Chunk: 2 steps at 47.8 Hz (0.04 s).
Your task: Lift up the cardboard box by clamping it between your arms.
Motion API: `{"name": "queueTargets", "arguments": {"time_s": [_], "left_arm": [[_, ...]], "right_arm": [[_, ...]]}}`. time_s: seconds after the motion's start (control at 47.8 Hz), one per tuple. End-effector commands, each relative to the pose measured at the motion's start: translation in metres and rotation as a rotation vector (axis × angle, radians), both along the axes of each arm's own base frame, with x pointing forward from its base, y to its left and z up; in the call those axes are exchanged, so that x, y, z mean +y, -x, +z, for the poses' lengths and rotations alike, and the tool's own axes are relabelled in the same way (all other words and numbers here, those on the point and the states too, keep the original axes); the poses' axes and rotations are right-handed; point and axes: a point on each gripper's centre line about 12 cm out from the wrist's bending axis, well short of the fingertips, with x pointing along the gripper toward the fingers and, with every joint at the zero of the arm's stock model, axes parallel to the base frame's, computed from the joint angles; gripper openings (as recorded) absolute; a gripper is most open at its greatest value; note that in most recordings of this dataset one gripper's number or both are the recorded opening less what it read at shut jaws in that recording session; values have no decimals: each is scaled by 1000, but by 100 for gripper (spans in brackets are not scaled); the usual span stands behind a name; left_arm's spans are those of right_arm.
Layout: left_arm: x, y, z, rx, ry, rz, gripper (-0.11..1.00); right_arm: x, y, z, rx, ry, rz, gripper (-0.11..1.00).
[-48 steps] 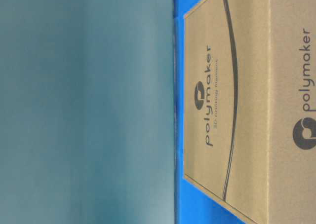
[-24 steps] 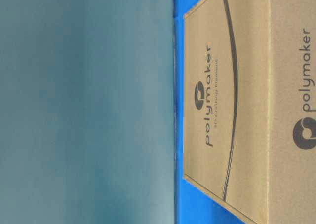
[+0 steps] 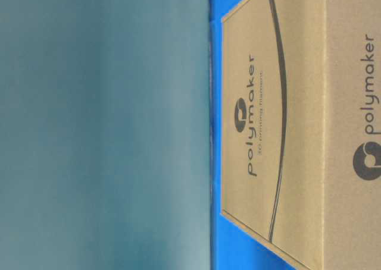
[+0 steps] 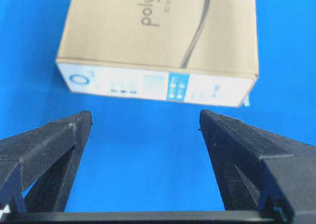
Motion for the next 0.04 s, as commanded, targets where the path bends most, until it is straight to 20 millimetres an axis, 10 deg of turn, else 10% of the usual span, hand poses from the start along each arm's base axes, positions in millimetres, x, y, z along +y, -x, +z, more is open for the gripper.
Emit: {"name": "queueTargets", "arguments": {"time_s": [0.0, 0.021], "left_arm": [[0, -3, 4, -12, -2, -2, 86], [0, -3, 3, -11, -2, -2, 86]], "right_arm": [[-1, -2, 3, -11, -1, -4, 100], [0, -2, 3, -12, -3, -5, 100]]}}
